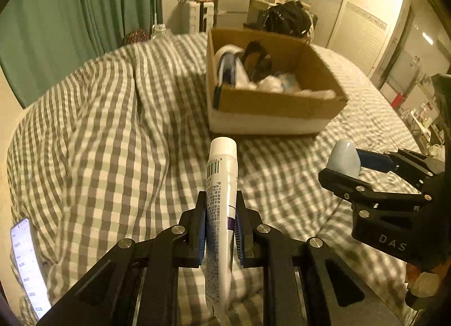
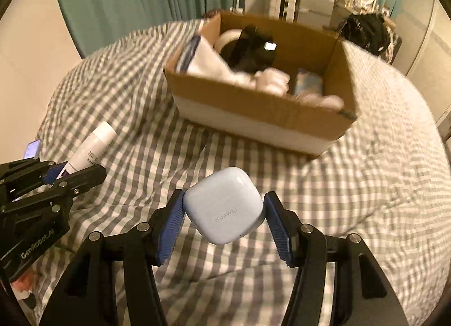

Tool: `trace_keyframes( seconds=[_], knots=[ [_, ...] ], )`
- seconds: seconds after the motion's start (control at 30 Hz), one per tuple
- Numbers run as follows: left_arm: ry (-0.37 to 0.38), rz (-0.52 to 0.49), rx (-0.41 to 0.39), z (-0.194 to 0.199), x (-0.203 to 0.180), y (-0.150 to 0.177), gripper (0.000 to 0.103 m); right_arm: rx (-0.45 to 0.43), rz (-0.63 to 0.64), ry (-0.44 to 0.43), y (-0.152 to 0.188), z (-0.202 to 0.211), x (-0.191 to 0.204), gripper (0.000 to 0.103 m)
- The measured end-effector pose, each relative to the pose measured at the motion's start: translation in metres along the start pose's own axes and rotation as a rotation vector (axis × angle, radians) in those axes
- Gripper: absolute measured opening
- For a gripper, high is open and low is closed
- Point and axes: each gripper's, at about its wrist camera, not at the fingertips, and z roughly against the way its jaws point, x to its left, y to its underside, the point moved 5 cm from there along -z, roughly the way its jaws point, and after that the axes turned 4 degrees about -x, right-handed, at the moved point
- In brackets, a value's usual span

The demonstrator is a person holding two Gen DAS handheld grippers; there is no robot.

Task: Organize objects
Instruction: 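Carry the toothpaste tube and earbud case into the box and open both tools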

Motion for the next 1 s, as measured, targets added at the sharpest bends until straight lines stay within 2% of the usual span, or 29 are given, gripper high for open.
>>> trace_keyframes(
  seconds=[0.17,0.3,0.57,1.0],
  knots=[
    [0.017,-0.016,-0.047,0.024,-0.012,-0.017,0.016,-0.064,0.009,0.030,-0.010,0.038,-0.007,0.057],
    [0.026,-0.033,-0.084,0.041,-0.020,-0.035,0.016,-0.101,0.017,0.050,-0.019,0.053,-0.002,0.057],
    [0.052,-0.080,-0.157,0.062,-0.035,-0.080,0.016,-0.166,0.014,0.054,-0.041,0.088,-0.015,0.057],
    [0.057,-0.101,-0.193,0.021,-0.033,-0.164,0.016,-0.219,0.002,0.064,-0.110,0.079,-0.047,0.057]
  ],
)
